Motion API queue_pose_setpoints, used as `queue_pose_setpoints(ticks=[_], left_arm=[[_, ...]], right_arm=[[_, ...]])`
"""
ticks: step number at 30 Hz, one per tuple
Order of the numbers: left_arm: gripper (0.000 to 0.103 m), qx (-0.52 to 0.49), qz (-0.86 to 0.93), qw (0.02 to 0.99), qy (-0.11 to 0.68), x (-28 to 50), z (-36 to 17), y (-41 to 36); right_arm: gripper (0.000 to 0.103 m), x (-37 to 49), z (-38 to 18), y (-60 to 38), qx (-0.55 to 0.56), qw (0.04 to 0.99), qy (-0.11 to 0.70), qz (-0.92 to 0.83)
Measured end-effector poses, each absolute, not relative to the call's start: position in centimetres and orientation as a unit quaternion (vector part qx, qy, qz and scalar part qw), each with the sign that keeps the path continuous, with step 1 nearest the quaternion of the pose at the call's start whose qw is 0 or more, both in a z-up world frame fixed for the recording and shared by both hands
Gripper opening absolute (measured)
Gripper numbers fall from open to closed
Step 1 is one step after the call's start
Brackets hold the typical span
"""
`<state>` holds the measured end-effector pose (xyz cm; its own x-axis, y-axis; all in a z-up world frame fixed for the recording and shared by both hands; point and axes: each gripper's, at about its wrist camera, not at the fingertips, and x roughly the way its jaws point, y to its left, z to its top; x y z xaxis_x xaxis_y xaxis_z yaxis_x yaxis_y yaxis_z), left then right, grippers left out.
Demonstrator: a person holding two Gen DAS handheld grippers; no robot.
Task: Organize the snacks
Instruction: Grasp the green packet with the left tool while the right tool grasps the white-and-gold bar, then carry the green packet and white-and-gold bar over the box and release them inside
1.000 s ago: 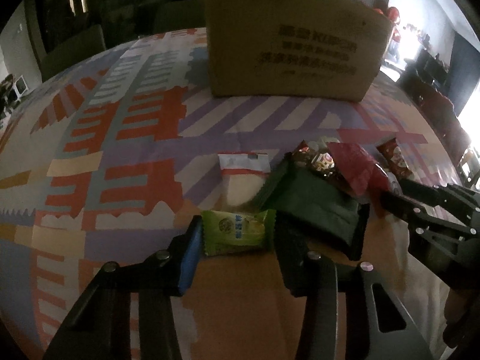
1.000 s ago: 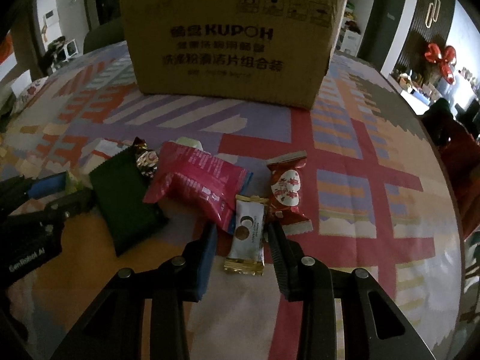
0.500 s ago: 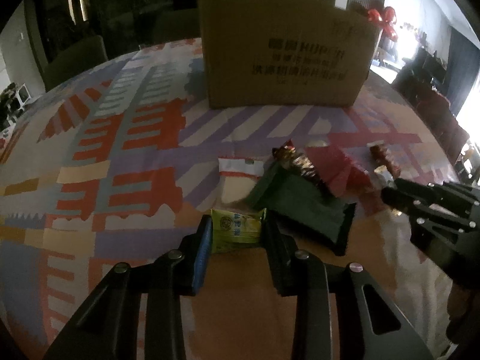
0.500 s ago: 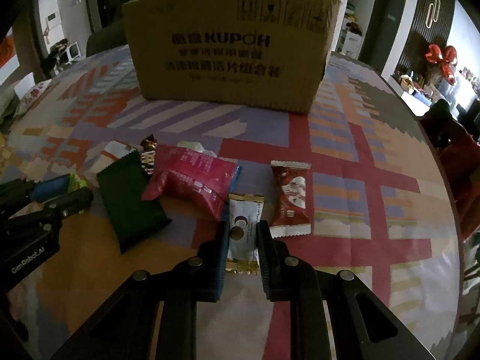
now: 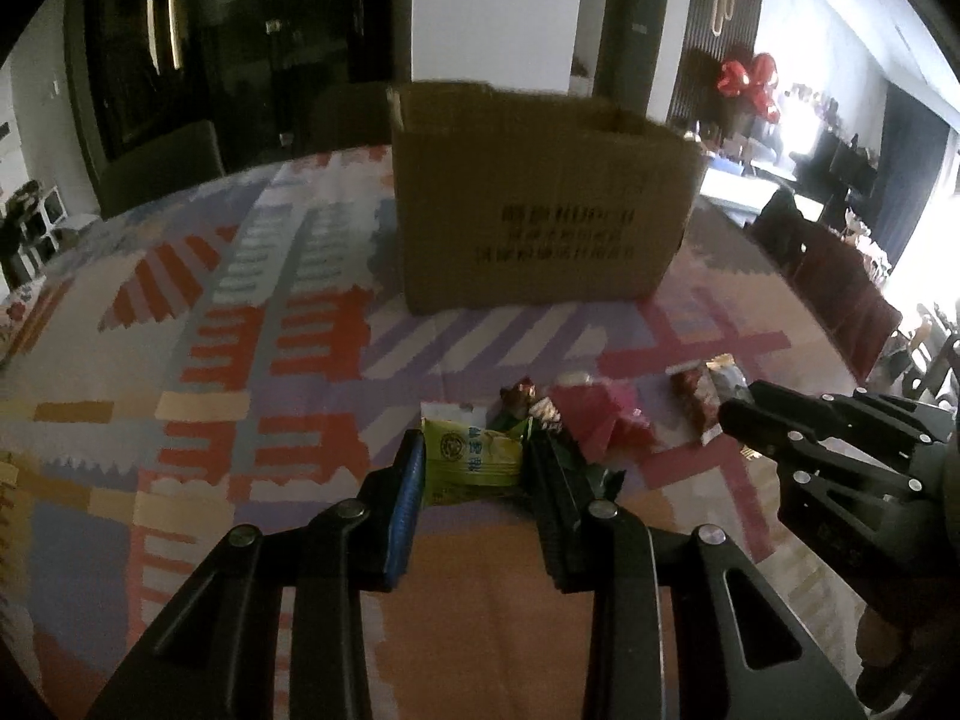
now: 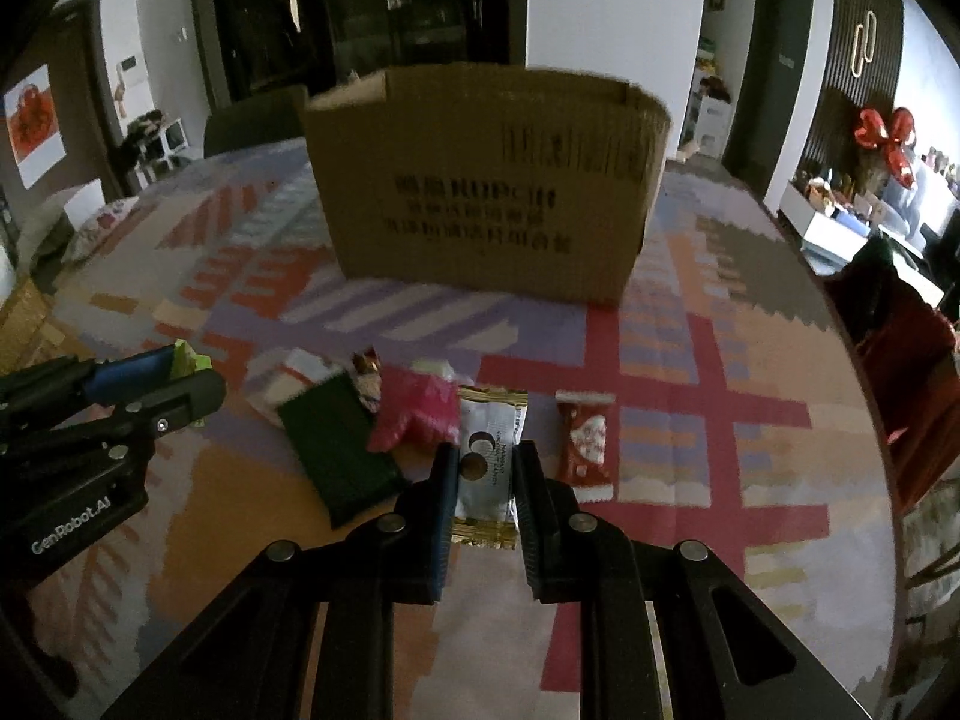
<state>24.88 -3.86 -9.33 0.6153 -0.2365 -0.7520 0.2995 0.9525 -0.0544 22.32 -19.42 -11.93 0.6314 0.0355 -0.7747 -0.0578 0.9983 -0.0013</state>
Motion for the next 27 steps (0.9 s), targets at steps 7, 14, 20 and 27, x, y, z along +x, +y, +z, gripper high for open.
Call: queue_pose_setpoints(ticks=[7,14,20,27], left_arm=[[0.034,0.038,-0.156,0.911,0.381,24.5,-5.5,-3.9],[0.034,0.046,-0.163,0.922,0.348,25.6,-2.2,-4.3],[0.034,0.057,-0.18,0.929,0.318,27.8,0.7,-5.1],[0.034,0.056,-0.186,0.934,0.3,31.0,3.2,-5.9]], right_arm=[[0.02,22.1,-8.0,-19.4,-0.003,0.918,0.395,0.034],[0.02,22.7,-4.4,-19.6,-0.006,0.933,0.357,0.039],[0.02,24.5,-1.8,-20.2,0.008,0.941,0.334,0.046],[0.02,27.5,0.6,-20.9,0.022,0.949,0.31,0.055]])
